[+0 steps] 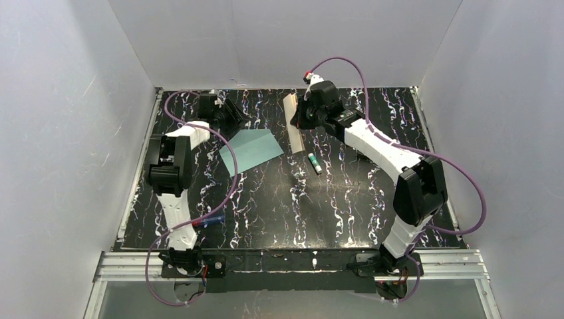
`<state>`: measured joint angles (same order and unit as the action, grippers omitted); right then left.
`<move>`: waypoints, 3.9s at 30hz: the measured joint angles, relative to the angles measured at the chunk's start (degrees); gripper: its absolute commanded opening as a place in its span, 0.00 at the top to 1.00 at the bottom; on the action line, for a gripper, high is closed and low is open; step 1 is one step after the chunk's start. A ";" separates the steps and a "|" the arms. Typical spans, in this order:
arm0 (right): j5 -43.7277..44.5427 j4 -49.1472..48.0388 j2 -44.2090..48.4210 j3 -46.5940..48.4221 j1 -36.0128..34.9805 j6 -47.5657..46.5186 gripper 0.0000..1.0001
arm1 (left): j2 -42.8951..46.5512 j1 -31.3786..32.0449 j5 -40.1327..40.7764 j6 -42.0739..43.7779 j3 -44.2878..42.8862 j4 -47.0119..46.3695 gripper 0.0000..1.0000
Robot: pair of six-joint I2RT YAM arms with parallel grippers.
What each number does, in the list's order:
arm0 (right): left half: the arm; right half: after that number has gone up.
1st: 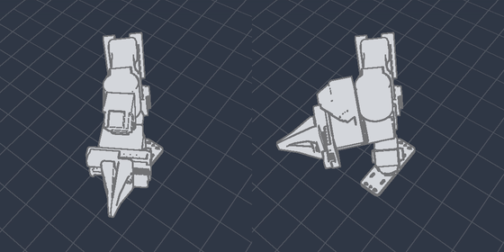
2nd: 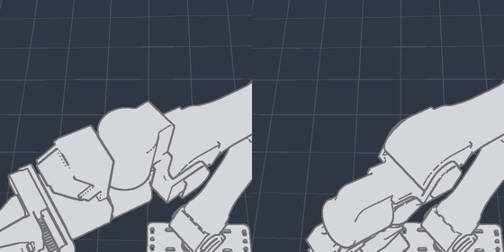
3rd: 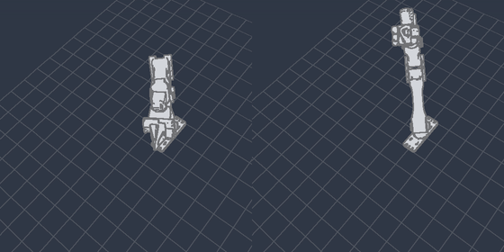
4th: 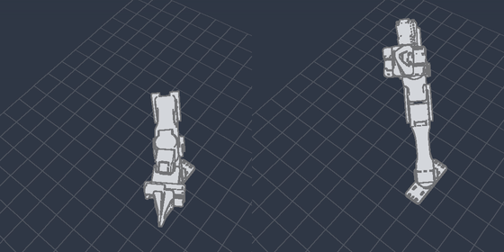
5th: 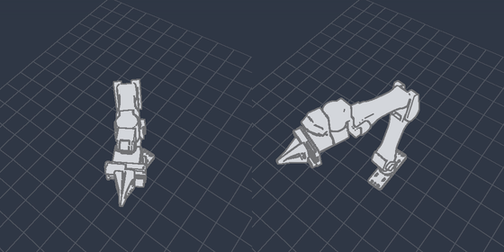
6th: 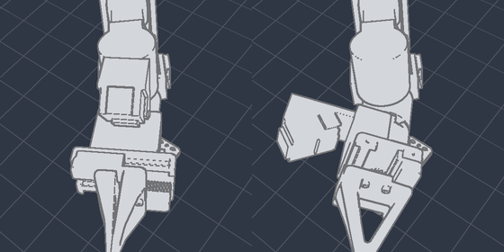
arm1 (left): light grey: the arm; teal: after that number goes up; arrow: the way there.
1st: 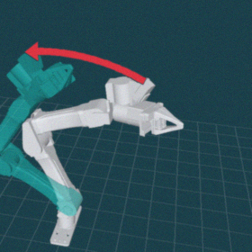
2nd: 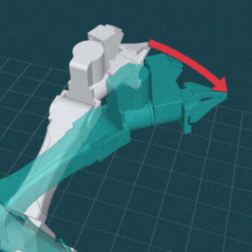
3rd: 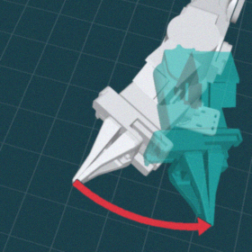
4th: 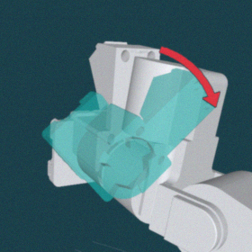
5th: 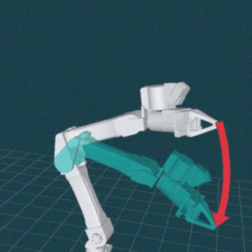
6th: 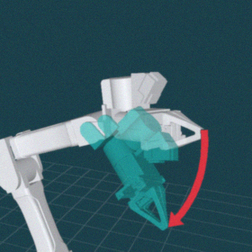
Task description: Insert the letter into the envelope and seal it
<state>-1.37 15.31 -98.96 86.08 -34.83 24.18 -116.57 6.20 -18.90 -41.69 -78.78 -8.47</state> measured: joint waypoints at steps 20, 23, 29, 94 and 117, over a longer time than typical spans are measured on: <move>-6.34 -0.90 -4.35 0.48 3.34 1.11 0.99 | -5.92 3.93 -16.11 12.00 -3.65 8.66 0.51; -8.20 -2.32 -6.03 0.50 3.67 0.79 0.99 | -5.16 5.53 -20.50 13.90 -2.34 9.81 0.50; -10.93 -3.96 -9.73 0.50 3.98 -3.65 0.99 | -1.73 8.04 -23.08 16.26 -2.05 13.68 0.46; -0.48 -30.71 -5.38 -15.82 0.55 -5.62 0.99 | 22.12 18.97 29.20 4.24 23.39 36.61 0.85; -1.01 -24.46 -2.97 -22.16 -5.51 0.52 0.99 | 13.33 13.33 18.99 11.78 13.86 31.19 0.83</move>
<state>-2.37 -9.15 -101.93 63.92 -40.34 24.71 -103.24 19.53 0.10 -29.91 -64.93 22.72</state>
